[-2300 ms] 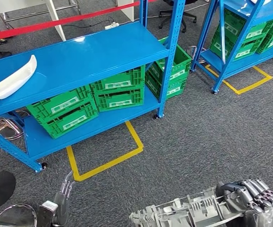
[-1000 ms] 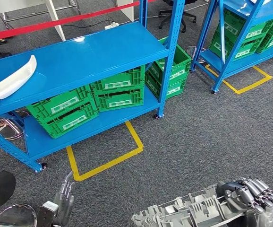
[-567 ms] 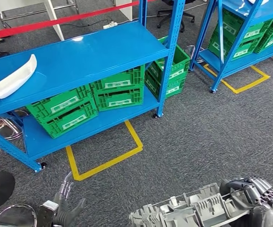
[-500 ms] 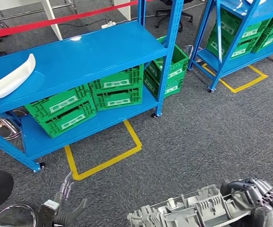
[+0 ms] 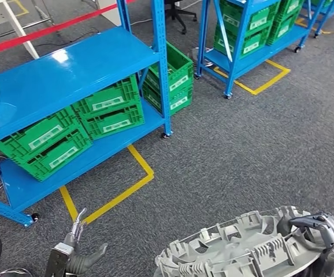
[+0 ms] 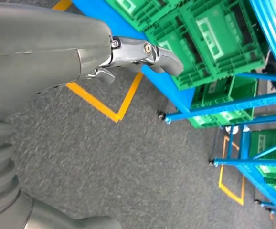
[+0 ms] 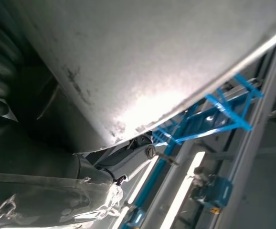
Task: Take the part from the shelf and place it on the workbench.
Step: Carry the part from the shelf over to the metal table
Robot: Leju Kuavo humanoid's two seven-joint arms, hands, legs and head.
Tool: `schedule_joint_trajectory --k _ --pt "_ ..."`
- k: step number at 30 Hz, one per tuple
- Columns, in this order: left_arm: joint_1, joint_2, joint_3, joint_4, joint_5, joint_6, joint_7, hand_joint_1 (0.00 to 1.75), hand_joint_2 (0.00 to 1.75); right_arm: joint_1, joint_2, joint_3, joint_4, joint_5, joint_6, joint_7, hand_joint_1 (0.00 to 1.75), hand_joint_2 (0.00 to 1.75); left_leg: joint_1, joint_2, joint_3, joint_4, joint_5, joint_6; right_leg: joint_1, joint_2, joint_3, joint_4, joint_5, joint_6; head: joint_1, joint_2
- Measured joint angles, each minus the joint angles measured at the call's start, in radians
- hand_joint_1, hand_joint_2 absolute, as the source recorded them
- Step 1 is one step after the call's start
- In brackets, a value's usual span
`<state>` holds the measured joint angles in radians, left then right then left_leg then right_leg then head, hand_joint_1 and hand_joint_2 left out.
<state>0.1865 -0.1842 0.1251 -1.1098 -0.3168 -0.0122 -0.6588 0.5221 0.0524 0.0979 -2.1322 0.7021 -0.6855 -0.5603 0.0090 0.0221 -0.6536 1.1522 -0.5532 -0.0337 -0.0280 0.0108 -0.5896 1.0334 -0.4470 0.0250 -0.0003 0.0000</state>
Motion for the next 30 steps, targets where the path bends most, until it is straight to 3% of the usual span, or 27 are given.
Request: schedule_joint_trajectory --k 1,2,3,5,7,8,9,11,12,13,15,16,17,18,19,20,21,22,23,24,26,27,28,30 --pt "0.001 -0.001 0.004 -0.001 0.000 0.000 0.000 0.00 1.75 -0.001 0.003 -0.002 0.002 0.000 0.000 0.000 1.75 1.75 -0.001 -0.010 -0.014 0.064 -0.042 0.001 0.002 0.011 -0.017 0.000 0.013 -0.002 -0.001 0.000" --pt "0.001 -0.002 0.008 -0.001 0.000 0.000 0.000 0.00 1.75 -0.002 0.005 -0.004 0.005 0.000 0.000 0.000 1.75 1.75 -0.002 -0.015 -0.018 0.110 -0.064 0.004 0.004 0.023 -0.033 0.001 0.025 -0.003 -0.001 0.000" --pt "0.000 -0.003 0.010 -0.001 0.000 0.000 0.000 0.00 1.75 -0.002 0.006 -0.005 0.007 -0.001 0.000 -0.001 1.75 1.75 -0.003 -0.019 -0.007 0.123 -0.064 0.009 0.007 0.036 -0.048 0.001 0.037 -0.003 -0.001 0.000" --pt "0.000 -0.005 0.014 -0.002 -0.001 0.000 0.000 0.00 1.75 -0.002 0.009 -0.008 0.011 -0.001 0.000 -0.002 1.75 1.75 -0.009 -0.032 0.064 0.046 -0.022 0.027 0.011 0.061 -0.076 0.001 0.061 -0.002 -0.001 0.000" --pt "-0.002 -0.007 0.019 -0.010 -0.008 -0.001 0.001 0.00 1.75 -0.002 0.014 -0.011 0.012 0.001 0.000 -0.004 1.75 1.75 -0.017 -0.077 0.162 -0.094 0.006 0.049 0.012 0.084 -0.097 0.000 0.085 0.003 0.000 0.000" --pt "-0.002 -0.009 0.023 -0.014 -0.013 -0.003 0.002 0.00 1.75 -0.001 0.018 -0.013 0.012 0.006 0.000 -0.005 1.75 1.75 -0.021 -0.095 0.194 -0.143 0.011 0.053 0.011 0.094 -0.102 -0.002 0.097 0.008 0.000 0.000" --pt "-0.004 -0.011 0.026 -0.018 -0.018 -0.007 0.006 0.00 1.75 -0.001 0.021 -0.015 0.013 0.011 0.000 -0.001 1.75 1.75 -0.024 -0.107 0.211 -0.172 0.011 0.053 0.010 0.103 -0.105 -0.006 0.109 0.014 -0.001 0.000" --pt "-0.005 -0.017 0.034 -0.020 -0.027 -0.020 0.015 0.00 1.75 0.003 0.023 -0.018 0.014 0.022 0.000 0.023 1.75 1.75 -0.024 -0.088 0.205 -0.181 0.027 0.052 0.008 0.120 -0.107 -0.021 0.134 0.027 -0.003 0.000" --pt "-0.005 -0.020 0.038 -0.021 -0.032 -0.026 0.021 0.00 1.75 0.006 0.024 -0.020 0.015 0.025 0.000 0.041 1.75 1.75 -0.023 -0.076 0.198 -0.185 0.039 0.056 0.008 0.110 -0.112 -0.020 0.129 0.031 -0.002 0.000" --pt "-0.005 -0.023 0.043 -0.022 -0.038 -0.031 0.027 0.00 1.75 0.008 0.024 -0.021 0.016 0.027 0.000 0.058 1.75 1.75 -0.021 -0.062 0.188 -0.188 0.052 0.062 0.009 0.088 -0.122 -0.005 0.102 0.034 0.002 0.000" --pt "0.001 -0.028 0.053 -0.025 -0.047 -0.044 0.042 0.00 1.75 0.007 0.024 -0.021 0.019 0.031 0.000 0.084 1.75 1.75 -0.020 -0.031 0.162 -0.190 0.077 0.070 0.010 0.026 -0.150 0.088 -0.008 0.042 0.007 0.000" --pt "0.007 -0.029 0.057 -0.025 -0.049 -0.052 0.050 0.00 1.75 0.006 0.024 -0.021 0.020 0.033 0.000 0.093 1.75 1.75 -0.020 -0.014 0.148 -0.189 0.088 0.072 0.008 0.008 -0.163 0.157 -0.060 0.048 0.009 0.000" --pt "0.014 -0.030 0.061 -0.026 -0.050 -0.060 0.058 0.00 1.75 0.005 0.024 -0.021 0.021 0.035 0.000 0.103 1.75 1.75 -0.020 0.004 0.133 -0.188 0.100 0.071 0.006 -0.001 -0.167 0.222 -0.087 0.054 0.010 0.000" --pt "0.021 -0.030 0.063 -0.026 -0.049 -0.068 0.063 0.00 1.75 0.005 0.024 -0.022 0.022 0.037 0.000 0.113 1.75 1.75 -0.020 0.022 0.117 -0.187 0.111 0.069 0.003 -0.005 -0.161 0.269 -0.086 0.060 0.010 0.000" --pt "0.026 -0.031 0.064 -0.026 -0.048 -0.074 0.066 0.00 1.75 0.005 0.024 -0.023 0.023 0.037 0.000 0.122 1.75 1.75 -0.019 0.039 0.101 -0.186 0.122 0.065 0.000 -0.009 -0.140 0.283 -0.061 0.066 0.010 0.000" --pt "0.029 -0.031 0.065 -0.026 -0.046 -0.081 0.067 0.00 1.75 0.005 0.024 -0.025 0.024 0.036 0.000 0.128 1.75 1.75 -0.018 0.053 0.086 -0.184 0.132 0.060 -0.004 -0.016 -0.101 0.260 -0.031 0.072 0.010 0.000" --pt "0.031 -0.031 0.066 -0.026 -0.043 -0.086 0.068 0.00 1.75 0.005 0.024 -0.028 0.024 0.034 0.000 0.132 1.75 1.75 -0.018 0.066 0.074 -0.180 0.139 0.053 -0.008 -0.031 -0.044 0.203 -0.016 0.078 0.010 0.000" --pt "0.032 -0.031 0.066 -0.028 -0.041 -0.092 0.067 0.00 1.75 0.004 0.024 -0.031 0.024 0.032 0.000 0.134 1.75 1.75 -0.019 0.075 0.063 -0.175 0.145 0.046 -0.008 -0.052 0.021 0.128 -0.024 0.084 0.012 0.000" --pt "0.033 -0.031 0.067 -0.030 -0.038 -0.097 0.067 0.00 1.75 0.003 0.024 -0.033 0.023 0.030 0.000 0.136 1.75 1.75 -0.020 0.083 0.057 -0.168 0.148 0.040 -0.006 -0.068 0.071 0.060 -0.044 0.079 0.012 0.000" --pt "0.033 -0.030 0.068 -0.032 -0.036 -0.102 0.066 0.00 1.75 0.003 0.024 -0.035 0.022 0.028 0.000 0.138 1.75 1.75 -0.022 0.090 0.054 -0.162 0.150 0.036 -0.004 -0.079 0.101 0.011 -0.068 0.070 0.011 0.000" --pt "0.034 -0.030 0.068 -0.034 -0.034 -0.110 0.065 0.00 1.75 0.004 0.023 -0.045 0.019 0.027 0.000 0.143 1.75 1.75 -0.021 0.103 0.053 -0.157 0.156 0.031 0.000 -0.070 0.102 -0.016 -0.081 0.042 0.006 0.000" --pt "0.034 -0.030 0.067 -0.034 -0.033 -0.113 0.065 0.00 1.75 0.005 0.022 -0.051 0.018 0.026 0.000 0.146 1.75 1.75 -0.018 0.095 0.051 -0.154 0.153 0.025 0.001 -0.062 0.093 -0.015 -0.078 0.033 0.003 0.000" --pt "0.035 -0.030 0.066 -0.034 -0.033 -0.117 0.065 0.00 1.75 0.005 0.022 -0.057 0.017 0.028 0.000 0.150 1.75 1.75 -0.014 0.074 0.046 -0.140 0.135 0.019 0.002 -0.053 0.085 -0.013 -0.071 0.024 0.001 0.000" --pt "0.035 -0.029 0.061 -0.034 -0.028 -0.123 0.064 0.00 1.75 0.002 0.021 -0.065 0.015 0.040 0.000 0.162 1.75 1.75 -0.010 0.017 0.019 -0.061 0.059 0.008 0.002 -0.034 0.066 -0.012 -0.053 0.008 -0.002 0.000"
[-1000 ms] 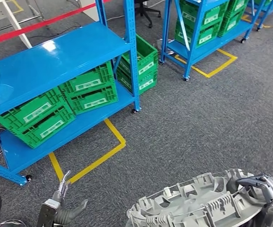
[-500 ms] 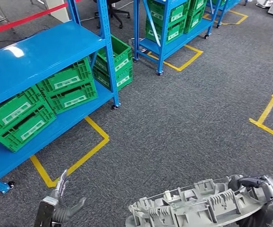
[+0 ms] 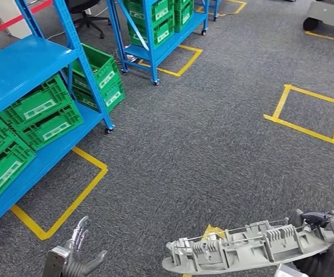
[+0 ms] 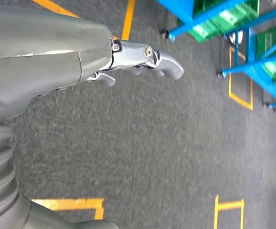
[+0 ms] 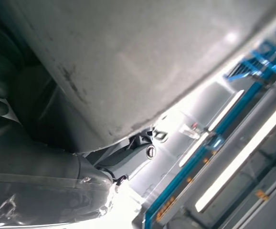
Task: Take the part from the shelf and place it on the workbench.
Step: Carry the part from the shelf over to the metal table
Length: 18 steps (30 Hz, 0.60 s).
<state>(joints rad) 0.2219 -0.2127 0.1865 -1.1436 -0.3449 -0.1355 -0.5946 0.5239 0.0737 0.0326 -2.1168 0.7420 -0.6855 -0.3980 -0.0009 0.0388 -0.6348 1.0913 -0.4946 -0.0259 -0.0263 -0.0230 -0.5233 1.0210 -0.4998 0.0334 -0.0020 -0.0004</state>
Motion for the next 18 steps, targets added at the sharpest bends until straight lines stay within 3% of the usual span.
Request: schedule_joint_trajectory --k 2,3,4,6,8,9,10,12,14,16,18 --pt "-0.002 0.003 -0.009 0.001 0.009 -0.003 -0.003 0.00 1.75 -0.003 -0.003 -0.004 -0.001 0.018 0.000 0.019 1.75 1.75 0.000 -0.026 -0.042 0.128 -0.081 0.001 0.003 0.026 -0.020 0.001 0.020 -0.008 -0.002 0.000" --pt "-0.003 0.006 -0.016 0.002 0.014 -0.004 -0.005 0.00 1.75 -0.003 -0.005 -0.005 -0.001 0.028 0.000 0.028 1.75 1.75 0.000 -0.030 -0.054 0.173 -0.097 0.005 0.005 0.040 -0.029 0.002 0.030 -0.009 -0.003 0.000" --pt "-0.006 0.008 -0.023 0.002 0.017 -0.004 -0.007 0.00 1.75 -0.003 -0.008 -0.006 -0.001 0.035 0.000 0.036 1.75 1.75 0.000 -0.032 -0.051 0.187 -0.094 0.009 0.007 0.054 -0.039 0.002 0.037 -0.011 -0.003 0.000" --pt "-0.011 0.012 -0.035 0.003 0.022 -0.006 -0.011 0.00 1.75 -0.003 -0.012 -0.008 -0.001 0.044 0.000 0.047 1.75 1.75 -0.001 -0.046 0.004 0.107 -0.039 0.020 0.009 0.081 -0.051 0.003 0.048 -0.010 -0.003 0.000" --pt "-0.015 0.015 -0.044 0.003 0.026 -0.007 -0.013 0.00 1.75 -0.004 -0.016 -0.009 -0.001 0.049 0.000 0.053 1.75 1.75 -0.001 -0.089 0.081 -0.027 0.011 0.032 0.010 0.106 -0.060 0.003 0.056 -0.004 -0.002 0.000" --pt "-0.017 0.017 -0.047 0.004 0.027 -0.009 -0.014 0.00 1.75 -0.005 -0.017 -0.009 -0.001 0.051 0.000 0.055 1.75 1.75 0.000 -0.108 0.105 -0.074 0.022 0.035 0.010 0.118 -0.066 0.004 0.061 0.001 -0.002 0.000" --pt "-0.020 0.019 -0.049 0.004 0.029 -0.011 -0.014 0.00 1.75 -0.007 -0.019 -0.009 -0.001 0.054 0.000 0.058 1.75 1.75 0.000 -0.117 0.114 -0.097 0.023 0.036 0.009 0.129 -0.072 0.004 0.065 0.007 -0.002 0.000" --pt "-0.031 0.020 -0.054 0.005 0.030 -0.017 -0.014 0.00 1.75 -0.007 -0.022 -0.010 -0.001 0.060 0.000 0.061 1.75 1.75 0.001 -0.102 0.113 -0.109 0.023 0.035 0.006 0.146 -0.084 0.002 0.074 0.020 -0.002 0.000" --pt "-0.043 0.021 -0.058 0.005 0.031 -0.021 -0.013 0.00 1.75 -0.008 -0.027 -0.009 -0.001 0.065 0.000 0.063 1.75 1.75 0.003 -0.080 0.113 -0.118 0.025 0.041 0.007 0.113 -0.108 0.029 0.062 0.029 0.003 0.000" --pt "-0.047 0.023 -0.060 0.007 0.032 -0.023 -0.013 0.00 1.75 -0.012 -0.031 -0.007 0.000 0.070 0.000 0.066 1.75 1.75 0.002 -0.057 0.116 -0.122 0.020 0.050 0.011 0.055 -0.166 0.135 0.016 0.034 0.009 0.000" --pt "-0.046 0.025 -0.061 0.010 0.032 -0.024 -0.013 0.00 1.75 -0.013 -0.033 -0.005 0.000 0.077 0.000 0.070 1.75 1.75 0.000 -0.030 0.121 -0.122 0.010 0.055 0.011 0.033 -0.232 0.260 -0.023 0.039 0.011 0.000"
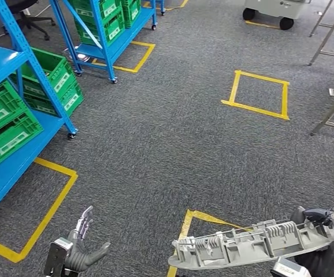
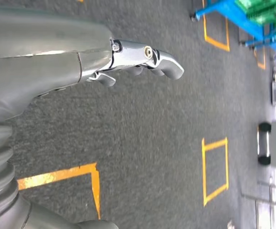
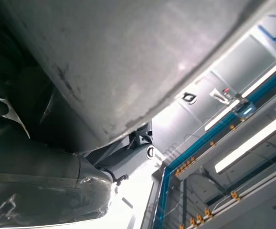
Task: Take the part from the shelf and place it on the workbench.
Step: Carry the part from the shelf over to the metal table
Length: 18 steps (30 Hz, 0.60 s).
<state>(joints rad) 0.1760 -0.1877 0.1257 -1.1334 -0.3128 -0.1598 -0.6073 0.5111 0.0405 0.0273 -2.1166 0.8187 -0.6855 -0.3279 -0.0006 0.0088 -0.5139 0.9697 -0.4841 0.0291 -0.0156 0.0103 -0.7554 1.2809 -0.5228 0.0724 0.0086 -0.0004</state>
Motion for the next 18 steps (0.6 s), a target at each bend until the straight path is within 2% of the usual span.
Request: schedule_joint_trajectory --k 1,2,3,5,6,7,9,10,11,12,13,14,15,16,17,18 --pt "0.000 0.001 0.000 0.001 0.000 -0.001 0.000 0.00 1.75 0.001 -0.001 0.000 0.000 0.004 0.000 0.001 1.75 1.75 0.000 0.013 0.004 0.000 -0.004 0.000 0.000 -0.003 -0.013 0.025 0.001 0.001 0.000 0.000" --pt "0.000 0.001 0.000 0.002 0.000 -0.002 0.000 0.00 1.75 0.003 -0.001 0.000 0.000 0.008 0.000 0.002 1.75 1.75 0.000 0.026 0.012 0.000 -0.009 -0.002 0.000 -0.005 -0.005 0.010 0.021 0.001 0.000 0.000" --pt "0.000 0.001 0.000 0.003 0.000 -0.002 0.000 0.00 1.75 0.004 -0.001 0.000 0.000 0.011 0.000 0.002 1.75 1.75 0.000 0.038 0.021 0.000 -0.014 -0.005 0.000 -0.012 0.025 -0.043 0.052 0.000 0.000 0.000" --pt "-0.001 0.001 0.000 0.004 0.000 -0.005 0.000 0.00 1.75 0.005 -0.001 0.001 0.000 0.016 0.000 0.002 1.75 1.75 -0.003 0.060 0.042 0.002 -0.028 -0.016 0.005 -0.050 0.103 -0.178 0.099 -0.006 0.000 0.000" --pt "-0.002 0.002 0.000 0.004 0.000 -0.005 0.000 0.00 1.75 0.005 -0.001 0.002 0.000 0.017 0.000 0.002 1.75 1.75 -0.006 0.069 0.049 0.003 -0.034 -0.022 0.008 -0.066 0.131 -0.221 0.105 -0.014 0.000 0.000" --pt "-0.003 0.002 0.000 0.004 0.001 -0.006 0.000 0.00 1.75 0.006 -0.001 0.002 -0.001 0.019 0.000 0.003 1.75 1.75 -0.010 0.078 0.055 0.003 -0.038 -0.026 0.012 -0.075 0.143 -0.240 0.099 -0.022 -0.002 0.000" --pt "-0.007 0.002 0.000 0.006 0.002 -0.007 0.000 0.00 1.75 0.007 -0.002 0.001 -0.001 0.020 0.000 0.007 1.75 1.75 -0.012 0.095 0.063 -0.001 -0.045 -0.035 0.014 -0.060 0.144 -0.241 0.089 -0.039 -0.005 0.000" --pt "-0.010 0.002 0.000 0.006 0.003 -0.008 0.000 0.00 1.75 0.009 -0.002 0.001 -0.001 0.020 0.000 0.012 1.75 1.75 -0.011 0.092 0.066 0.000 -0.052 -0.039 0.013 -0.050 0.146 -0.243 0.087 -0.045 -0.006 0.000" --pt "-0.013 0.003 0.000 0.006 0.005 -0.009 0.000 0.00 1.75 0.008 -0.003 0.000 -0.001 0.020 0.000 0.020 1.75 1.75 -0.010 0.075 0.061 0.017 -0.065 -0.044 0.011 -0.040 0.149 -0.246 0.086 -0.050 -0.007 0.000" --pt "-0.016 0.003 0.000 0.007 0.006 -0.010 0.000 0.00 1.75 0.006 -0.004 0.000 -0.001 0.020 0.000 0.031 1.75 1.75 -0.008 0.052 0.040 0.058 -0.087 -0.047 0.007 -0.030 0.154 -0.250 0.085 -0.054 -0.009 0.000" --pt "-0.017 0.003 0.000 0.008 0.007 -0.010 -0.001 0.00 1.75 0.002 -0.004 0.000 0.000 0.019 0.000 0.043 1.75 1.75 -0.006 0.024 0.004 0.123 -0.113 -0.050 0.005 -0.020 0.158 -0.252 0.084 -0.057 -0.011 0.000" --pt "-0.016 0.003 0.000 0.008 0.008 -0.009 -0.001 0.00 1.75 -0.002 -0.005 0.000 0.000 0.018 0.000 0.054 1.75 1.75 -0.005 0.007 -0.046 0.202 -0.139 -0.051 0.004 -0.008 0.160 -0.253 0.082 -0.060 -0.012 0.000" --pt "-0.014 0.003 0.000 0.010 0.008 -0.009 -0.001 0.00 1.75 -0.005 -0.006 -0.001 0.001 0.017 0.000 0.062 1.75 1.75 -0.003 -0.001 -0.096 0.272 -0.153 -0.052 0.003 0.005 0.162 -0.253 0.079 -0.062 -0.012 0.000" --pt "-0.012 0.004 0.000 0.011 0.008 -0.008 -0.001 0.00 1.75 -0.007 -0.007 -0.001 0.002 0.016 0.000 0.068 1.75 1.75 -0.001 -0.004 -0.136 0.313 -0.146 -0.053 0.003 0.019 0.166 -0.253 0.075 -0.062 -0.012 0.000" --pt "-0.011 0.004 0.000 0.012 0.008 -0.007 -0.001 0.00 1.75 -0.007 -0.007 -0.002 0.004 0.016 0.000 0.071 1.75 1.75 0.001 -0.007 -0.157 0.314 -0.115 -0.055 0.001 0.034 0.172 -0.253 0.070 -0.061 -0.012 0.000" --pt "-0.011 0.005 0.001 0.013 0.008 -0.005 -0.001 0.00 1.75 -0.008 -0.008 -0.002 0.006 0.015 0.000 0.075 1.75 1.75 0.004 -0.010 -0.159 0.277 -0.066 -0.056 0.000 0.048 0.180 -0.253 0.064 -0.059 -0.012 0.000"
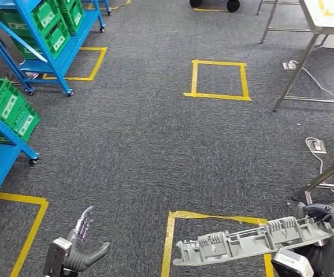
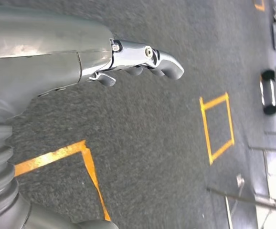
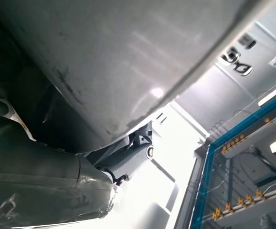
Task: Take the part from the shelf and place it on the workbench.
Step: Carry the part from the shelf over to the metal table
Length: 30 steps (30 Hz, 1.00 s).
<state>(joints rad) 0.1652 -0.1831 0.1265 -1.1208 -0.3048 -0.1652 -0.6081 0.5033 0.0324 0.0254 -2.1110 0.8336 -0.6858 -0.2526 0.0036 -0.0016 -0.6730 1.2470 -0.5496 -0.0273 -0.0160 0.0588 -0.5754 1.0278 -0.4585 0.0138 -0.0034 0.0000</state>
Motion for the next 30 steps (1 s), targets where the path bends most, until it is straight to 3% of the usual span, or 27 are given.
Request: schedule_joint_trajectory --k 2,3,5,6,7,9,11,13,14,15,16,18,20,22,24,26,28,29,30 --pt "0.000 0.000 0.000 0.002 0.000 0.005 0.000 0.00 1.75 -0.003 -0.001 -0.001 0.004 -0.004 0.000 0.010 1.75 1.75 0.010 -0.032 0.030 -0.128 0.105 -0.006 -0.002 0.027 0.014 0.002 -0.014 0.010 -0.001 0.000" --pt "0.001 0.000 0.000 0.003 0.000 0.007 0.000 0.00 1.75 -0.006 -0.002 -0.001 0.006 -0.005 0.000 0.015 1.75 1.75 0.015 -0.051 0.047 -0.184 0.128 -0.007 -0.003 0.041 0.016 0.004 -0.019 0.017 -0.002 0.000" --pt "0.001 0.000 0.000 0.005 0.000 0.010 0.000 0.00 1.75 -0.009 -0.004 -0.002 0.011 -0.007 0.000 0.021 1.75 1.75 0.016 -0.070 0.062 -0.229 0.126 -0.003 -0.006 0.063 0.010 0.002 -0.025 0.032 -0.003 0.000" --pt "-0.001 0.000 0.001 0.005 0.000 0.012 0.000 0.00 1.75 -0.009 -0.006 -0.002 0.013 -0.007 0.000 0.023 1.75 1.75 0.015 -0.062 0.065 -0.237 0.119 0.005 -0.010 0.073 0.005 -0.002 -0.025 0.040 -0.003 0.000" --pt "-0.003 -0.001 0.001 0.005 -0.001 0.014 0.000 0.00 1.75 -0.008 -0.006 -0.002 0.015 -0.008 0.000 0.024 1.75 1.75 0.014 -0.054 0.068 -0.238 0.119 0.012 -0.012 0.068 0.002 -0.003 -0.027 0.046 -0.002 0.000" --pt "-0.007 -0.003 0.002 0.005 -0.002 0.019 0.000 0.00 1.75 -0.010 -0.007 -0.002 0.020 -0.010 0.000 0.026 1.75 1.75 0.013 -0.035 0.078 -0.243 0.115 0.029 -0.009 0.018 -0.016 0.039 -0.053 0.055 0.003 0.000" --pt "-0.005 -0.004 0.004 0.005 -0.003 0.024 0.000 0.00 1.75 -0.013 -0.008 -0.003 0.024 -0.012 0.000 0.028 1.75 1.75 0.006 -0.012 0.089 -0.244 0.107 0.042 -0.006 -0.038 -0.076 0.163 -0.113 0.059 0.008 0.000" --pt "-0.002 -0.004 0.007 0.005 -0.007 0.028 0.001 0.00 1.75 -0.011 -0.008 -0.004 0.028 -0.016 0.000 0.028 1.75 1.75 -0.002 0.012 0.099 -0.244 0.099 0.049 -0.005 -0.051 -0.144 0.282 -0.155 0.060 0.009 0.000" --pt "-0.002 -0.004 0.008 0.005 -0.008 0.029 0.002 0.00 1.75 -0.010 -0.008 -0.005 0.030 -0.019 0.000 0.027 1.75 1.75 -0.005 0.023 0.104 -0.244 0.094 0.050 -0.004 -0.052 -0.154 0.294 -0.147 0.058 0.009 0.000" --pt "-0.002 -0.004 0.009 0.005 -0.010 0.029 0.003 0.00 1.75 -0.009 -0.008 -0.006 0.031 -0.023 0.000 0.025 1.75 1.75 -0.008 0.033 0.111 -0.244 0.089 0.050 -0.003 -0.054 -0.144 0.266 -0.119 0.055 0.009 0.000" --pt "-0.002 -0.004 0.010 0.005 -0.011 0.029 0.004 0.00 1.75 -0.008 -0.008 -0.006 0.032 -0.026 0.000 0.022 1.75 1.75 -0.009 0.043 0.119 -0.244 0.083 0.049 -0.001 -0.062 -0.114 0.203 -0.079 0.051 0.009 0.000" --pt "-0.001 -0.004 0.011 0.005 -0.012 0.029 0.005 0.00 1.75 -0.008 -0.008 -0.007 0.032 -0.031 0.000 0.017 1.75 1.75 -0.013 0.059 0.134 -0.243 0.071 0.043 0.008 -0.103 -0.045 0.069 -0.018 0.039 0.009 0.000" --pt "-0.001 -0.005 0.012 0.005 -0.012 0.029 0.006 0.00 1.75 -0.008 -0.007 -0.007 0.032 -0.032 0.000 0.016 1.75 1.75 -0.018 0.073 0.142 -0.243 0.065 0.035 0.015 -0.122 -0.017 0.016 -0.001 0.028 0.008 0.000" --pt "-0.001 -0.005 0.013 0.005 -0.013 0.029 0.007 0.00 1.75 -0.008 -0.007 -0.008 0.032 -0.032 0.000 0.015 1.75 1.75 -0.019 0.087 0.144 -0.244 0.062 0.027 0.015 -0.099 -0.019 0.014 0.003 0.018 0.008 0.000" --pt "-0.002 -0.005 0.013 0.005 -0.016 0.029 0.009 0.00 1.75 -0.007 -0.006 -0.010 0.032 -0.031 0.000 0.014 1.75 1.75 -0.016 0.065 0.136 -0.219 0.038 0.017 0.009 -0.078 -0.018 0.007 0.007 0.008 0.007 0.000" --pt "0.000 -0.005 0.013 0.005 -0.020 0.030 0.015 0.00 1.75 -0.007 -0.003 -0.014 0.031 -0.033 0.000 0.012 1.75 1.75 -0.012 0.025 0.089 -0.117 -0.018 0.008 0.005 -0.058 -0.017 0.003 0.010 0.001 0.005 0.000" --pt "0.006 -0.005 0.014 0.005 -0.023 0.030 0.019 0.00 1.75 -0.007 0.004 -0.022 0.031 -0.041 0.000 0.007 1.75 1.75 -0.008 0.010 0.023 0.009 -0.063 0.003 0.004 -0.034 -0.017 0.003 0.009 -0.002 0.004 0.000" --pt "0.008 -0.005 0.015 0.005 -0.024 0.030 0.020 0.00 1.75 -0.007 0.007 -0.029 0.031 -0.046 0.000 0.005 1.75 1.75 -0.006 0.008 0.004 0.037 -0.060 0.002 0.004 -0.021 -0.017 0.003 0.009 -0.002 0.005 0.000" --pt "0.009 -0.005 0.016 0.005 -0.024 0.030 0.020 0.00 1.75 -0.007 0.011 -0.035 0.031 -0.052 0.000 0.001 1.75 1.75 -0.004 0.005 0.003 0.026 -0.037 0.001 0.003 -0.008 -0.016 0.003 0.009 -0.002 0.005 0.000"
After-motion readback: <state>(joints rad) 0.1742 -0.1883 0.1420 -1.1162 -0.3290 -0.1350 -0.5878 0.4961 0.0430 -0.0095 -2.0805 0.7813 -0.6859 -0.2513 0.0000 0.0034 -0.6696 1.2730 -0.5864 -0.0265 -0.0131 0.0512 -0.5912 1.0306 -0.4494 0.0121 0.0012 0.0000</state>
